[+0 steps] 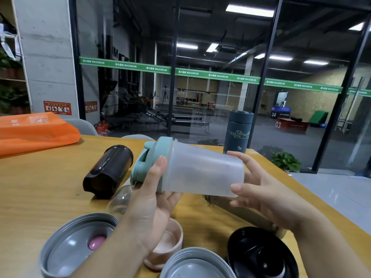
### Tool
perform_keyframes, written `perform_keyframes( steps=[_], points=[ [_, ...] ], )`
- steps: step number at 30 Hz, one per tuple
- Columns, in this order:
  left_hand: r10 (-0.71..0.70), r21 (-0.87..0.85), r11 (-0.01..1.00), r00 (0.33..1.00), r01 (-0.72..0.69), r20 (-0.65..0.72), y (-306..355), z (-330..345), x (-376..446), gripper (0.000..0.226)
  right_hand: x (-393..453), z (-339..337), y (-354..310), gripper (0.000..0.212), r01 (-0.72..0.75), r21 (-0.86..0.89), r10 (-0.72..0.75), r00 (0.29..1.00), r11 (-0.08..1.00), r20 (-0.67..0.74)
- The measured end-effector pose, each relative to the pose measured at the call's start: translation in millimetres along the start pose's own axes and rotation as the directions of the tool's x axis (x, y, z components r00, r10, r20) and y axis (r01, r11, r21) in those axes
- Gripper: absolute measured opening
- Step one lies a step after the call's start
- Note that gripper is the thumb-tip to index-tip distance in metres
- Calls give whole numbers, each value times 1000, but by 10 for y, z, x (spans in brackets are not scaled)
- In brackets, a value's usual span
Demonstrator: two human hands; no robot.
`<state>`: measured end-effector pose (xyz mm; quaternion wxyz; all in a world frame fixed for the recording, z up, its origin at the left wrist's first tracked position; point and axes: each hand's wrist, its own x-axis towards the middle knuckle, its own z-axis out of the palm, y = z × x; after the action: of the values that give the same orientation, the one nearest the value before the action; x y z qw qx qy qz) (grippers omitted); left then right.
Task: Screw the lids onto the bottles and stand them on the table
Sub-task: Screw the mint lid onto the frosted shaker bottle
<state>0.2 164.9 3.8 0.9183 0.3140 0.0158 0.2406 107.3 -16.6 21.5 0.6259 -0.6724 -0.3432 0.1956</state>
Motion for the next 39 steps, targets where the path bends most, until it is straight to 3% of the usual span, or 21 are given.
perform_keyframes(
  steps=[7,14,19,22,26,31,39],
  points=[
    [-22,155,988,999,16,40,-13,-43,-6,44,56,32,21,57,-153,-63,147,985,986,-88],
    [-38,204,979,998,26,55,-27,-64,12,46,71,18,18,89,-265,-121,257,963,957,-77],
    [-35,218,976,998,23,51,-24,-74,12,48,59,47,8,85,-288,-67,283,956,955,-75],
    [-30,220,975,998,20,46,-20,-72,13,48,48,55,-13,79,-260,-2,259,965,966,-37],
    [-22,211,977,999,14,34,-20,-65,14,46,15,28,-19,99,-143,67,140,989,987,43],
    [-18,197,980,999,11,29,-28,-88,38,57,1,6,-25,73,-48,63,46,998,997,31],
    [-24,204,979,999,13,47,-26,-87,29,54,60,59,11,66,-138,13,138,990,990,-37]
  ],
)
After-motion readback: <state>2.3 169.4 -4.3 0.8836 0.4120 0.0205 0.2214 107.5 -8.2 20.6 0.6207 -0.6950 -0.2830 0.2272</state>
